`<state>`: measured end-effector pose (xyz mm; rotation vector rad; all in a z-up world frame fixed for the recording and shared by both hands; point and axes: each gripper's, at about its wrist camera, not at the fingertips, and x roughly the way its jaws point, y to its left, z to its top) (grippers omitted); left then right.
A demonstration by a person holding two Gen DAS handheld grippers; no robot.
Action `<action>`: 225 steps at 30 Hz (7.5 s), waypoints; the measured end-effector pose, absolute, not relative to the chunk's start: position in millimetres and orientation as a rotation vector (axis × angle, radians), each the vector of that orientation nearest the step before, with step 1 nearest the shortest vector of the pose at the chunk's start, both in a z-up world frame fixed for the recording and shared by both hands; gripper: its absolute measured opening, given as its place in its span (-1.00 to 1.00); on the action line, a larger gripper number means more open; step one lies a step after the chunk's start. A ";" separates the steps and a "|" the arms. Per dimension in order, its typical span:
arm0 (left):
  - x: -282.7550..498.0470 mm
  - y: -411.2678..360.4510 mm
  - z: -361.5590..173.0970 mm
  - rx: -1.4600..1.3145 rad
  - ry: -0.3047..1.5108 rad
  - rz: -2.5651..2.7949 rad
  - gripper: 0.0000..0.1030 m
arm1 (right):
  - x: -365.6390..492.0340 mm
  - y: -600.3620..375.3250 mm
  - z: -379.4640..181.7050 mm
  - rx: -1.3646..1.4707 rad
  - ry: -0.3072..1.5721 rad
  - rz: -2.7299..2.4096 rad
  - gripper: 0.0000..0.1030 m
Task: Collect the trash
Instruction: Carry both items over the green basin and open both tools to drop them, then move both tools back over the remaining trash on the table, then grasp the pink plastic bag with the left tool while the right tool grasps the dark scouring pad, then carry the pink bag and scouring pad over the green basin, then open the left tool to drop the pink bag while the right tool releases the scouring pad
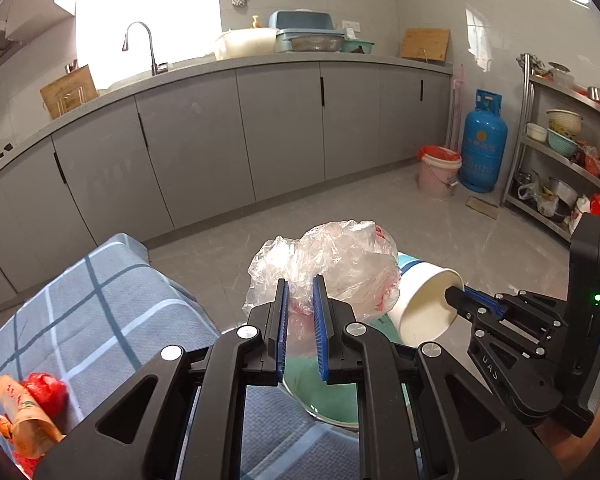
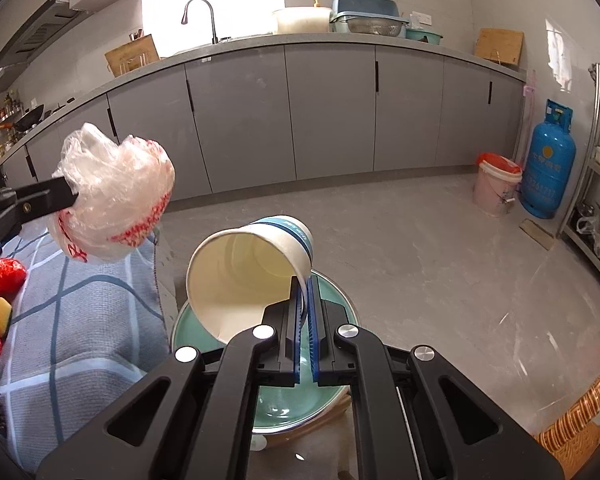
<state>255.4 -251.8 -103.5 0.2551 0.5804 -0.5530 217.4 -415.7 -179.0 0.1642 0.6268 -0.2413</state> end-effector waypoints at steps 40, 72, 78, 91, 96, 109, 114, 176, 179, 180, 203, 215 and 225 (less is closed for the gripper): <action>203.6 -152.5 -74.5 0.259 0.546 -0.335 0.77 | 174.0 -332.7 -160.4 0.184 0.630 -0.121 0.24; 124.7 106.7 -121.6 0.124 0.690 0.108 0.79 | 131.7 -129.0 -145.4 -0.010 0.642 0.266 0.54; 134.7 110.6 -138.2 0.088 0.721 0.086 0.79 | 131.0 -119.3 -152.1 -0.035 0.658 0.281 0.55; 135.1 109.2 -142.1 0.050 0.752 -0.015 -0.80 | 137.0 -110.0 -163.4 -0.049 0.698 0.312 0.55; 128.7 112.1 -129.5 0.036 0.716 -0.016 -0.93 | 136.3 -107.3 -166.0 -0.050 0.709 0.335 0.53; 117.4 120.2 -100.4 0.106 0.624 0.119 -0.94 | 136.4 -100.1 -174.8 -0.033 0.767 0.451 -0.79; 116.0 124.6 -95.6 0.081 0.614 0.112 -0.94 | 127.7 -102.6 -161.1 -0.021 0.721 0.482 -0.82; 230.5 -178.8 -69.4 0.267 0.574 -0.388 -0.94 | 183.4 -362.5 -129.3 0.201 0.496 -0.081 -0.82; 239.2 -194.3 -76.5 0.272 0.590 -0.401 -0.94 | 191.1 -375.6 -137.6 0.205 0.505 -0.101 -0.82; 242.5 -199.2 -78.7 0.274 0.596 -0.405 -0.94 | 193.8 -379.2 -140.0 0.208 0.510 -0.107 -0.82; 290.6 -274.4 -143.9 0.313 0.707 -0.486 -0.35 | 240.8 -425.5 -189.2 0.225 0.582 -0.208 -0.65; 293.4 -251.7 -143.3 0.279 0.699 -0.441 0.34 | 238.7 -429.1 -207.1 0.254 0.621 -0.221 0.16; 290.9 -222.1 -129.2 0.215 0.679 -0.378 0.58 | 244.0 -415.5 -200.1 0.255 0.638 -0.143 0.55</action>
